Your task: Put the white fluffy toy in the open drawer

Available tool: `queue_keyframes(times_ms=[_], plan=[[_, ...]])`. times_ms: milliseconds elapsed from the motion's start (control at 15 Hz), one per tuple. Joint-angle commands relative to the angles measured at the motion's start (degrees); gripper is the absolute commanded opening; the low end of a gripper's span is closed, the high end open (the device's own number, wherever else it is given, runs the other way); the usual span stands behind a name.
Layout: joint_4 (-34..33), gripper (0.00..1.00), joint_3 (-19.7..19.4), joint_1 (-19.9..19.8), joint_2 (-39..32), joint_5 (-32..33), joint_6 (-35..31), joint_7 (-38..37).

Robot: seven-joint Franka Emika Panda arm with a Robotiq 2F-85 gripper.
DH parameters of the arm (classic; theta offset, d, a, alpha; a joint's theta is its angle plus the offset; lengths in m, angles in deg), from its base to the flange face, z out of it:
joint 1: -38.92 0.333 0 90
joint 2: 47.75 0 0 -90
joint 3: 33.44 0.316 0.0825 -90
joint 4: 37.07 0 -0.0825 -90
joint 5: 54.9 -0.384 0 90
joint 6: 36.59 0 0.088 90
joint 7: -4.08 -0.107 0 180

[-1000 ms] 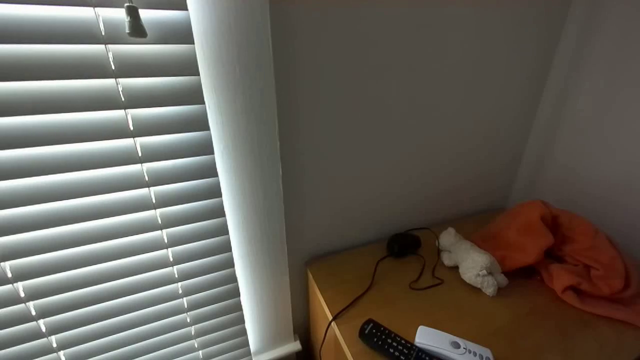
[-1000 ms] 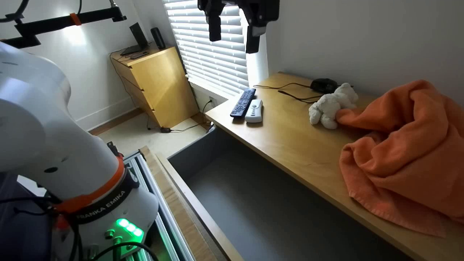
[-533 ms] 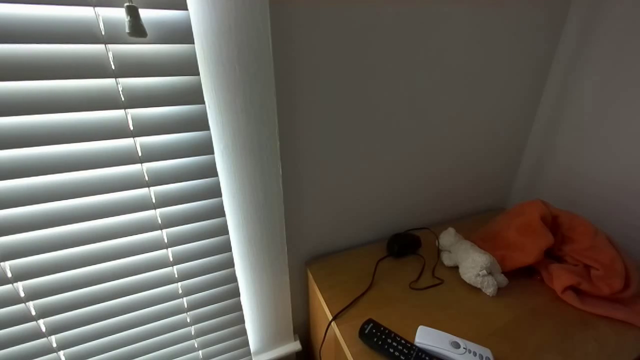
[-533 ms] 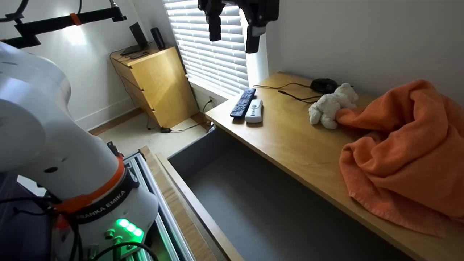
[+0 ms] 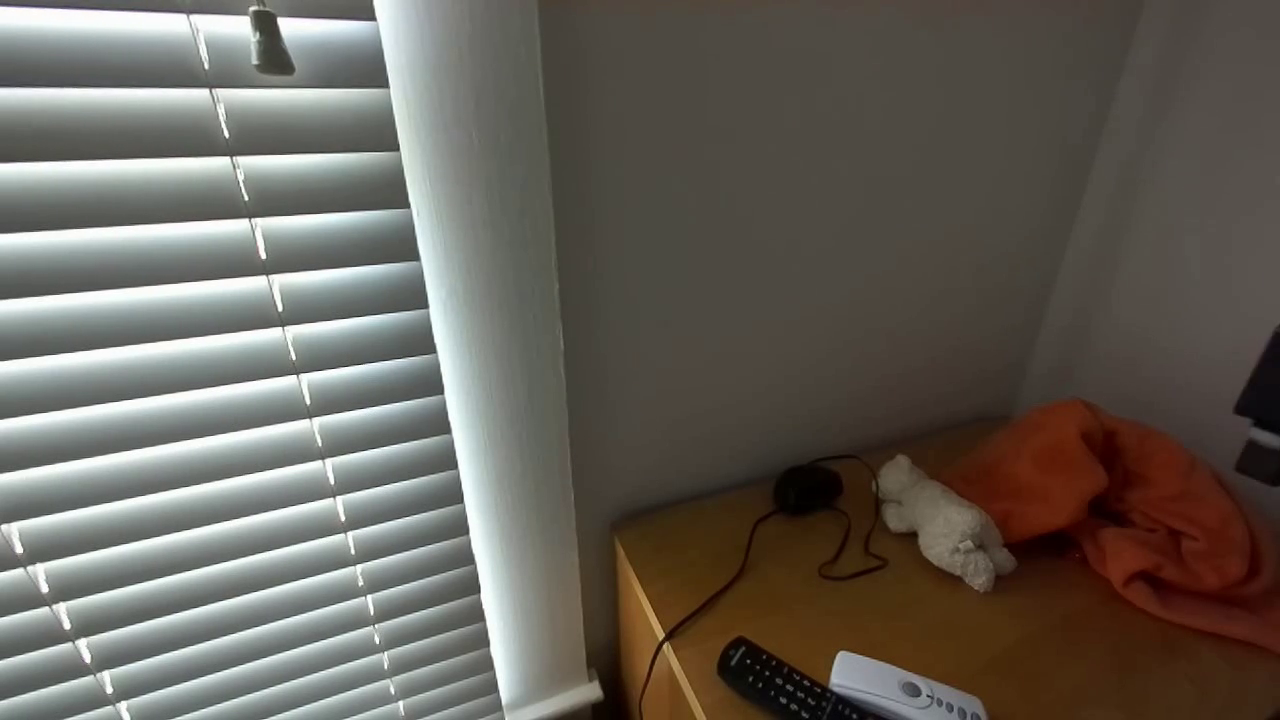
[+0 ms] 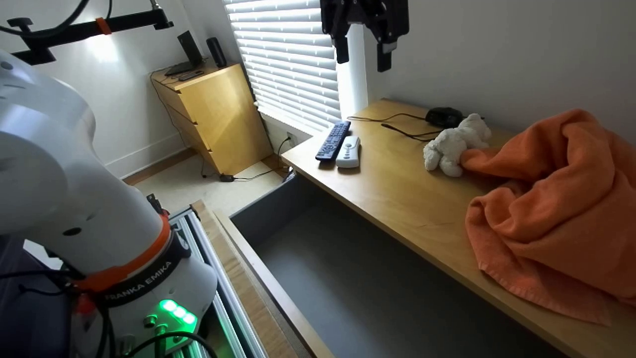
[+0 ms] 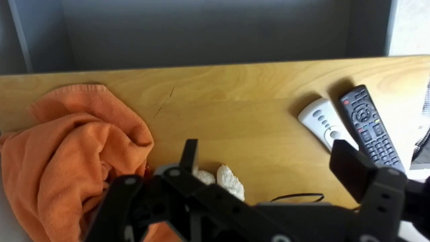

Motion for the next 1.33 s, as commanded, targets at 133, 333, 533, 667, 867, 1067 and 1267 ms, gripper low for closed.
queue_keyframes(times_ms=[133, 333, 533, 667, 867, 1067, 1267], plan=[[-3.91, 1.0, 3.3, 0.18, -13.16, 1.49, -12.43, -5.2], [-6.02, 1.0, 3.08, 0.09, -18.94, 0.83, -18.4, -4.25], [-8.56, 1.0, 3.07, -0.04, -24.12, 0.44, -21.5, -5.81], [-10.07, 1.0, 3.27, 0.09, -26.93, 1.48, -23.44, -9.13], [-12.12, 1.0, 2.93, 0.4, -30.57, 2.04, -24.88, -14.6], [-13.69, 1.0, 2.39, 0.92, -33.73, 2.73, -25.87, -20.28], [-14.91, 1.0, 1.87, 1.35, -36.6, 4.49, -28.83, -22.03]])
